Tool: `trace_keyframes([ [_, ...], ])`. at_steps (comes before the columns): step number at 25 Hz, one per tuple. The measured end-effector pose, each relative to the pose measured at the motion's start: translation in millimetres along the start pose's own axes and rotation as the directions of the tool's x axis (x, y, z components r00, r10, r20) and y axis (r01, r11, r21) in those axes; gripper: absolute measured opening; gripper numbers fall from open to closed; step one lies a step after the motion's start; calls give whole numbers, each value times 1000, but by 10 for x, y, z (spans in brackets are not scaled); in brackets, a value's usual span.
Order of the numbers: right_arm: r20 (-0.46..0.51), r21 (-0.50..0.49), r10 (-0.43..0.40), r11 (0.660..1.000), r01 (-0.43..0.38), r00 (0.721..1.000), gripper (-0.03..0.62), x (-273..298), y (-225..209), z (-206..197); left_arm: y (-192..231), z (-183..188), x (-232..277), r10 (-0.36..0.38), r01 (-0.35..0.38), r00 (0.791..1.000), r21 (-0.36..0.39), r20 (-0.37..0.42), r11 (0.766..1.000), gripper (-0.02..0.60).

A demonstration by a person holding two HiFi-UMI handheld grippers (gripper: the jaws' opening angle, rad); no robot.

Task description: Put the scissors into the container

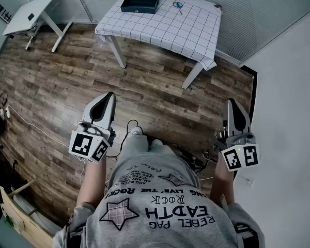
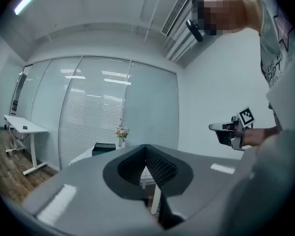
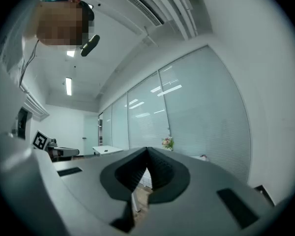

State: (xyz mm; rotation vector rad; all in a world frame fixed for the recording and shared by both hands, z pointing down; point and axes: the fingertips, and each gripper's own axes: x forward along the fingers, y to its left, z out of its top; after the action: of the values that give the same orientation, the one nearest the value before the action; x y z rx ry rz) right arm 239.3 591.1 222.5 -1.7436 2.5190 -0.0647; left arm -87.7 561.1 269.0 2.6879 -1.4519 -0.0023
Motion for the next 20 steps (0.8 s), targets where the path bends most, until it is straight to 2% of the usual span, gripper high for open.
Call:
trace_keyframes([
  [9, 5, -7, 15, 1000, -15, 1000, 15, -200, 33, 31, -191, -43, -152, 12, -12, 1000, 5, -5, 1000, 9],
  [12, 27, 20, 16, 1000, -16, 1000, 15, -238, 24, 46, -210, -54, -194, 20, -20, 1000, 6, -7, 1000, 9],
  [15, 53, 68, 42, 997, -45, 998, 15, -219, 42, 80, -197, -42, -218, 29, -29, 999, 8, -12, 1000, 9],
  [20, 54, 58, 70, 996, -73, 996, 15, -124, 69, 85, -153, -45, -150, 31, -31, 999, 12, -7, 999, 9],
])
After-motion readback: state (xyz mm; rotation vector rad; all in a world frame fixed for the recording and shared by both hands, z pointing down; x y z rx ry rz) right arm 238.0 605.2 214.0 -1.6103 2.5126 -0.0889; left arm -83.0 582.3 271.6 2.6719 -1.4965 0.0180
